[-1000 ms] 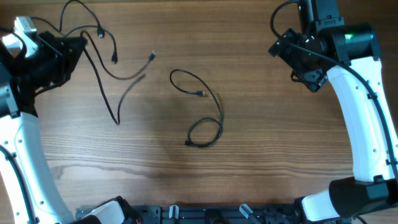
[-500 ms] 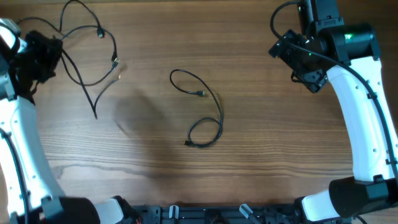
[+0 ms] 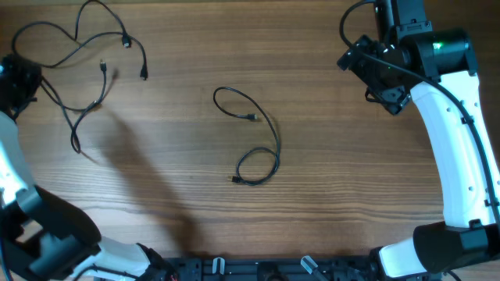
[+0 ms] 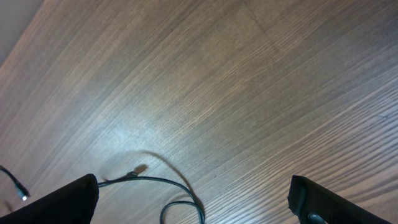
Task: Untangle cables
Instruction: 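Lay the cable down at upper left and open the left gripper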
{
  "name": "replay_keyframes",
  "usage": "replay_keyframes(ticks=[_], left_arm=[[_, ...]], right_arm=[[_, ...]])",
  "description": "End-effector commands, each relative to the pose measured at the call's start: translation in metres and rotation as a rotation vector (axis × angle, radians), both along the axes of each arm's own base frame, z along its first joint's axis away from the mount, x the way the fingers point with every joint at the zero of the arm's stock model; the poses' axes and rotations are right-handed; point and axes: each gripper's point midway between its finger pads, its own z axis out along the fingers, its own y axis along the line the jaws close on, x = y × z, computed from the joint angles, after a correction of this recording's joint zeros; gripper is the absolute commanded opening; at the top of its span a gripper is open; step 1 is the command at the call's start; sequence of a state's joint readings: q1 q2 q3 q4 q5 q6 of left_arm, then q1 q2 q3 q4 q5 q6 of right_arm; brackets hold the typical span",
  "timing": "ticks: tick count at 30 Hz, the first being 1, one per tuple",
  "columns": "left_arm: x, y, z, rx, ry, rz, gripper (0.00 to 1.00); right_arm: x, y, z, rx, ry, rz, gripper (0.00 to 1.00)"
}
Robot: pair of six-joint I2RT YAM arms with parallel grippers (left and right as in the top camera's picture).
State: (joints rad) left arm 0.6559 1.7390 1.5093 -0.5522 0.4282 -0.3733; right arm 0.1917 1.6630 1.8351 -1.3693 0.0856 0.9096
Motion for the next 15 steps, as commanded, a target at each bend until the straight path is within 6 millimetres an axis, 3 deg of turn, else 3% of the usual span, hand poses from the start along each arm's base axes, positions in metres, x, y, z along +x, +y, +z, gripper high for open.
replay_keyframes(ticks=[1, 6, 10, 11, 12, 15], left_arm=[[0.009, 0.03, -0.024, 0.053, 0.012, 0.029, 0.04], [0.009, 0.074, -0.039, 0.196, 0.066, 0.183, 0.04], [0.022, 0.085, -0.031, 0.322, 0.027, 0.13, 0.06], [0.022, 0.086, -0.031, 0.337, 0.029, 0.119, 0.27], [0.022, 0.085, -0.031, 0.336, 0.031, 0.118, 1.0], [0.019, 0.084, -0.035, 0.325, 0.047, 0.116, 1.0]], right_arm=[[0.001, 0.002, -0.001, 0.004, 0.003, 0.023, 1.0], [0.001, 0.002, -0.001, 0.004, 0.003, 0.022, 1.0], [0.004, 0.003, 0.0, 0.007, -0.009, 0.022, 1.0], [0.004, 0.003, 0.001, 0.007, -0.011, 0.022, 1.0], [0.005, 0.004, 0.001, 0.011, -0.014, 0.024, 1.0], [0.006, 0.007, 0.001, 0.029, -0.018, 0.031, 1.0]])
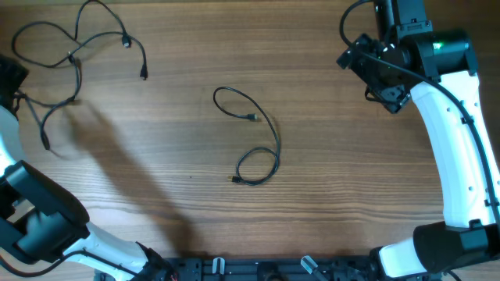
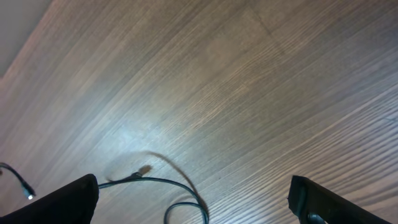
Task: Untangle cables
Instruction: 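Lay the cable down at upper left and open the left gripper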
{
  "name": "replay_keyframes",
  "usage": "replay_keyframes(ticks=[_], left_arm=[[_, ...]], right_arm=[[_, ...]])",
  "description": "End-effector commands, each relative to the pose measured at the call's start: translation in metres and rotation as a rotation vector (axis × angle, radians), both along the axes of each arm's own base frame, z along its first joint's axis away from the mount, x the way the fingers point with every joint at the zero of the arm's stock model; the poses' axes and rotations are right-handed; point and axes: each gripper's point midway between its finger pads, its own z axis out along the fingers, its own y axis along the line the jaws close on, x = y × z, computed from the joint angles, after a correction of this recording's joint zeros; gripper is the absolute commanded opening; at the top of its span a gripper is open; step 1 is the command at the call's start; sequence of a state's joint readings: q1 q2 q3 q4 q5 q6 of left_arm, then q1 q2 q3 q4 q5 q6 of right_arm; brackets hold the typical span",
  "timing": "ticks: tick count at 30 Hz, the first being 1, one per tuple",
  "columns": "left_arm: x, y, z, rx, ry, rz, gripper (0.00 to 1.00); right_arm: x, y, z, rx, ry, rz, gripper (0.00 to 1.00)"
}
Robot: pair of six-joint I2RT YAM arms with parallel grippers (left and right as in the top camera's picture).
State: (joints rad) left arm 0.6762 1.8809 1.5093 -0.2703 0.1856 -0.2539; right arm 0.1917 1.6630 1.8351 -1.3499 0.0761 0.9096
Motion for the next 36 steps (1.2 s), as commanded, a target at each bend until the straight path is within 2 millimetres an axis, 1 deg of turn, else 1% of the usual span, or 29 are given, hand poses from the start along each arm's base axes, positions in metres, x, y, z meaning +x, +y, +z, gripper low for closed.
replay_keyframes(ticks=[1, 3, 5, 7, 8, 11, 12, 13, 15, 16, 17, 18, 19, 20, 21, 22, 23, 24, 27, 28, 30, 32, 33, 34, 35, 36], left_arm=[[-0.003, 0.002, -0.009, 0.016, 0.042, -0.008, 1.0], [-0.005, -0.001, -0.013, 0.002, 0.059, -0.012, 1.0], [-0.008, -0.004, -0.018, -0.014, 0.079, -0.013, 0.94], [-0.009, -0.005, -0.02, -0.021, 0.088, -0.013, 1.0], [-0.008, -0.006, -0.02, -0.022, 0.086, -0.017, 1.0], [0.0, -0.019, -0.017, -0.057, 0.053, -0.086, 0.93], [0.003, -0.026, -0.017, -0.07, 0.045, -0.112, 0.86], [0.005, -0.031, -0.018, -0.059, 0.054, -0.133, 0.83], [0.009, -0.043, -0.022, -0.035, 0.079, -0.183, 0.8], [0.011, -0.049, -0.026, -0.03, 0.094, -0.2, 0.84], [0.011, -0.051, -0.028, -0.027, 0.111, -0.194, 0.91], [0.004, -0.043, -0.034, -0.001, 0.161, -0.133, 1.0], [-0.004, -0.034, -0.039, 0.021, 0.206, -0.075, 1.0], [-0.012, -0.027, -0.043, 0.036, 0.243, -0.038, 1.0], [-0.028, -0.015, -0.051, 0.064, 0.317, 0.022, 1.0], [-0.05, 0.0, -0.059, 0.089, 0.404, 0.101, 1.0], [-0.064, 0.008, -0.067, 0.092, 0.457, 0.142, 1.0], [-0.073, 0.013, -0.074, 0.078, 0.489, 0.158, 1.0], [-0.093, 0.023, -0.097, 0.028, 0.551, 0.186, 1.0], [-0.099, 0.029, -0.104, 0.014, 0.565, 0.199, 0.91], [-0.106, 0.038, -0.113, 0.001, 0.572, 0.219, 0.84], [-0.107, 0.042, -0.124, -0.031, 0.56, 0.212, 0.81], [-0.104, 0.04, -0.135, -0.07, 0.545, 0.184, 0.75], [-0.099, 0.037, -0.143, -0.082, 0.542, 0.132, 0.73], [-0.095, 0.034, -0.15, -0.076, 0.548, 0.072, 0.73], [-0.094, 0.034, -0.161, -0.036, 0.585, -0.011, 0.8]], right_arm=[[0.002, 0.005, 0.0, 0.016, 0.0, 0.028, 1.0], [0.002, 0.005, 0.0, 0.016, 0.0, 0.028, 1.0], [0.002, 0.005, 0.0, 0.016, 0.0, 0.028, 1.0], [0.002, 0.005, 0.0, 0.016, 0.0, 0.028, 1.0], [0.001, 0.005, 0.0, 0.016, 0.001, 0.028, 1.0], [0.001, 0.005, -0.001, 0.015, 0.003, 0.028, 1.0], [0.001, 0.005, -0.001, 0.015, 0.003, 0.028, 1.0], [0.001, 0.005, -0.001, 0.015, 0.003, 0.028, 1.0], [0.001, 0.005, -0.001, 0.015, 0.003, 0.028, 1.0], [0.001, 0.005, -0.001, 0.015, 0.003, 0.028, 1.0], [0.001, 0.005, -0.001, 0.015, 0.003, 0.028, 1.0], [0.001, 0.005, -0.001, 0.015, 0.003, 0.028, 1.0], [0.001, 0.005, -0.001, 0.016, 0.004, 0.029, 1.0], [0.001, 0.005, -0.001, 0.017, 0.004, 0.03, 1.0], [0.001, 0.006, -0.001, 0.022, 0.005, 0.031, 1.0], [0.001, 0.006, -0.001, 0.022, 0.005, 0.031, 1.0], [0.001, 0.006, -0.001, 0.022, 0.005, 0.032, 1.0], [0.001, 0.006, -0.001, 0.022, 0.005, 0.032, 1.0], [0.0, 0.006, -0.001, 0.021, 0.007, 0.034, 1.0], [-0.001, 0.006, -0.001, 0.019, 0.01, 0.037, 1.0], [-0.001, 0.006, -0.001, 0.018, 0.011, 0.04, 1.0], [-0.001, 0.006, -0.001, 0.018, 0.011, 0.039, 1.0], [-0.001, 0.006, -0.001, 0.018, 0.011, 0.04, 1.0], [-0.001, 0.006, -0.001, 0.018, 0.012, 0.039, 1.0], [-0.001, 0.006, -0.002, 0.018, 0.014, 0.04, 1.0], [-0.003, 0.006, -0.002, 0.017, 0.019, 0.039, 1.0]])
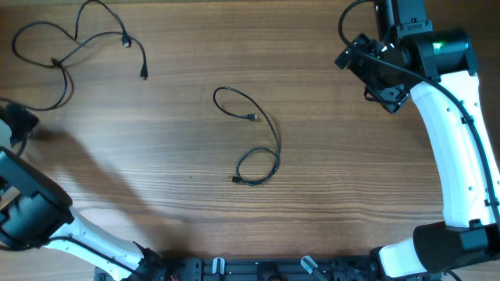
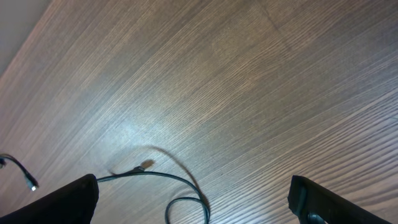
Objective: Untangle cables
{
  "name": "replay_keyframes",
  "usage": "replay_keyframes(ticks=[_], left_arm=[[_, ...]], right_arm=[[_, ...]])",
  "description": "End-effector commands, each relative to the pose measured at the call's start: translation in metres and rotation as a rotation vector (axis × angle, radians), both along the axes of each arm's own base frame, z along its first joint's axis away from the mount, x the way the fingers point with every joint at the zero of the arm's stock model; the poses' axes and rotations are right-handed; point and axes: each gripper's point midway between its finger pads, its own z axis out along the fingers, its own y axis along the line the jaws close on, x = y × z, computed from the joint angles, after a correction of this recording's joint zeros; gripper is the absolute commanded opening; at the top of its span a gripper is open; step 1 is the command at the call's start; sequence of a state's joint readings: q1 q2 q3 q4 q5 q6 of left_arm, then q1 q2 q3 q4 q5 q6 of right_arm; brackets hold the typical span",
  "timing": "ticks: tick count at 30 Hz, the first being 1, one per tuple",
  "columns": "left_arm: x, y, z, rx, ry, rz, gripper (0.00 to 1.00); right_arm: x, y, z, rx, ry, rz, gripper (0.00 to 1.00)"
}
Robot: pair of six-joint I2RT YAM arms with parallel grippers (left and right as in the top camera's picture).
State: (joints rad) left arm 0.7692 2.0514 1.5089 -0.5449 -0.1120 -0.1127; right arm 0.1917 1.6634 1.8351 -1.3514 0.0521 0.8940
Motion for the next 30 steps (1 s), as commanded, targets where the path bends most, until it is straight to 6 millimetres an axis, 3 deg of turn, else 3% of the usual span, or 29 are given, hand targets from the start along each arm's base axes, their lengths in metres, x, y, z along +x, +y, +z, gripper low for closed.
replay_keyframes(ticks=[1, 2, 5, 7, 8, 9, 12, 15, 16, 20, 22, 25, 26, 27, 30], left_arm=[[0.008, -0.008, -0.037, -0.03, 0.066, -0.234, 0.86], [0.008, -0.005, -0.042, -0.018, 0.082, -0.272, 0.9], [0.008, 0.01, -0.043, 0.019, 0.061, -0.26, 0.9], [0.002, 0.021, -0.041, 0.035, 0.05, -0.24, 0.85], [-0.002, 0.025, -0.042, 0.032, 0.051, -0.232, 0.75], [-0.005, 0.026, -0.046, 0.018, 0.05, -0.229, 0.71], [-0.009, 0.012, -0.077, -0.084, 0.049, -0.249, 0.72], [0.003, 0.002, -0.075, -0.125, -0.022, -0.288, 0.7], [0.004, 0.002, -0.076, -0.127, -0.024, -0.29, 0.64], [0.002, 0.0, -0.077, -0.137, -0.018, -0.289, 0.07], [0.0, -0.003, -0.076, -0.15, -0.013, -0.283, 0.04], [0.016, -0.019, -0.044, -0.188, -0.124, -0.338, 0.04], [0.025, -0.024, -0.028, -0.191, -0.181, -0.366, 0.04], [0.037, -0.032, 0.006, -0.192, -0.278, -0.376, 0.04], [0.049, -0.045, 0.057, -0.169, -0.387, -0.415, 0.04]], right_arm=[[-0.002, 0.002, -0.002, 0.001, 0.015, 0.016, 1.0], [-0.002, 0.002, -0.002, 0.001, 0.016, 0.016, 1.0], [-0.003, 0.002, -0.002, 0.0, 0.021, 0.016, 0.99], [-0.003, 0.002, -0.002, 0.001, 0.02, 0.015, 1.0], [-0.003, 0.002, -0.002, 0.001, 0.019, 0.015, 1.0], [-0.003, 0.002, -0.002, 0.005, 0.018, 0.006, 1.0], [-0.003, 0.009, -0.002, 0.047, 0.021, 0.023, 1.0], [-0.003, 0.009, -0.002, 0.045, 0.021, 0.025, 1.0], [-0.003, 0.009, -0.002, 0.045, 0.022, 0.025, 1.0], [-0.003, 0.009, -0.002, 0.045, 0.022, 0.025, 1.0], [-0.003, 0.009, -0.002, 0.045, 0.023, 0.025, 1.0], [-0.003, 0.009, -0.002, 0.045, 0.022, 0.025, 1.0], [-0.003, 0.009, -0.002, 0.045, 0.022, 0.025, 1.0], [-0.003, 0.009, -0.002, 0.045, 0.023, 0.026, 1.0], [-0.003, 0.009, -0.002, 0.034, 0.022, 0.051, 1.0]])
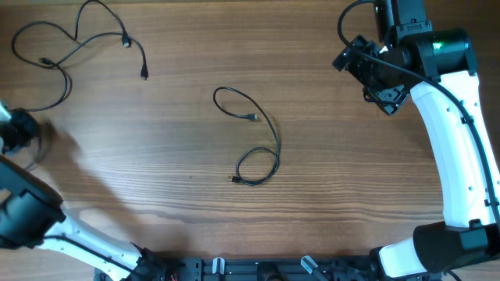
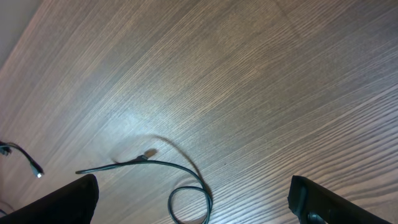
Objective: Untangle cables
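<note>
Two black cables lie on the wooden table. One thin cable (image 1: pixel 264 133) rests in the middle, its lower end curled into a small loop (image 1: pixel 258 166); the right wrist view shows that loop (image 2: pixel 189 202) and a plug end (image 2: pixel 148 153). A longer looped cable (image 1: pixel 74 43) sprawls at the upper left. My right gripper (image 1: pixel 373 72) hangs high at the upper right, open (image 2: pixel 193 214), holding nothing. Blurred, my left gripper (image 1: pixel 17 131) sits at the far left edge, below the long cable's lowest bend.
The right arm's white links (image 1: pixel 461 148) run down the right side. The left arm's base (image 1: pixel 47 226) fills the lower left corner. Bare wood (image 1: pixel 156 195) separates the two cables.
My left gripper has shifted a little lower along the left edge. The long cable's left part has settled slightly. The right gripper has barely moved and stays open.
At first my left gripper was at the upper left edge with strands of the long cable stretched toward it and one strand trailing down. Then that strand lay further left. Later the cable lay gathered in the upper left corner and the gripper stood lower, as now.
</note>
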{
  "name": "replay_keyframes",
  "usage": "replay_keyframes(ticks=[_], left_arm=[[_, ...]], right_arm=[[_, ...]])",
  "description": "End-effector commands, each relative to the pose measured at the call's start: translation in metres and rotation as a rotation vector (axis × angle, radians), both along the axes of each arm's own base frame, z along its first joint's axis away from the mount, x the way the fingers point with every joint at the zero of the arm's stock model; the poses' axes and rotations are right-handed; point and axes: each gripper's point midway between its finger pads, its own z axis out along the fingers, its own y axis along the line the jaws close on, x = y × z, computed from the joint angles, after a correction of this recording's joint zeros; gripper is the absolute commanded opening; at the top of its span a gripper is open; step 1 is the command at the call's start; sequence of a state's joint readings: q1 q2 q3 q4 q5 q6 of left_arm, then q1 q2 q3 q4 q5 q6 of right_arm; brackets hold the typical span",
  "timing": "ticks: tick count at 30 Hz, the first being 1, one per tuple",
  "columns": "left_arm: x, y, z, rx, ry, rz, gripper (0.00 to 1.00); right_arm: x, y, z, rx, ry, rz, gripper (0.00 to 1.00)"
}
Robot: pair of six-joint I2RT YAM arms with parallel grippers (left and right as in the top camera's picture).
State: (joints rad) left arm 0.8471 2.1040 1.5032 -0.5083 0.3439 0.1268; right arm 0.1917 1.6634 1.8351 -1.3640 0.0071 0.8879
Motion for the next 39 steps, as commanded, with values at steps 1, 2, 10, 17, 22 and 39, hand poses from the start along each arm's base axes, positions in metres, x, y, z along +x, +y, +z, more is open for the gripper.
replay_keyframes(ticks=[1, 2, 10, 17, 22, 39], left_arm=[[0.028, -0.031, 0.091, -0.002, -0.229, -0.094, 0.04], [0.04, -0.051, 0.112, -0.029, -0.304, -0.164, 0.04], [0.077, -0.109, 0.1, 0.083, -0.173, -0.25, 0.04], [0.054, -0.085, 0.082, 0.221, 0.017, -0.141, 0.04], [0.005, -0.04, 0.105, 0.428, 0.21, 0.116, 0.04], [-0.001, -0.062, 0.189, 0.218, -0.25, -0.194, 0.04]], right_arm=[[0.001, 0.002, -0.001, -0.007, 0.0, 0.044, 1.0], [0.001, 0.002, -0.001, -0.011, -0.001, 0.052, 1.0], [0.001, 0.002, -0.001, -0.015, 0.001, 0.063, 1.0], [0.001, 0.002, -0.001, -0.015, -0.001, 0.063, 1.0], [0.001, 0.002, -0.001, -0.021, -0.003, 0.076, 1.0], [0.003, 0.003, 0.0, -0.019, -0.009, 0.077, 1.0]])
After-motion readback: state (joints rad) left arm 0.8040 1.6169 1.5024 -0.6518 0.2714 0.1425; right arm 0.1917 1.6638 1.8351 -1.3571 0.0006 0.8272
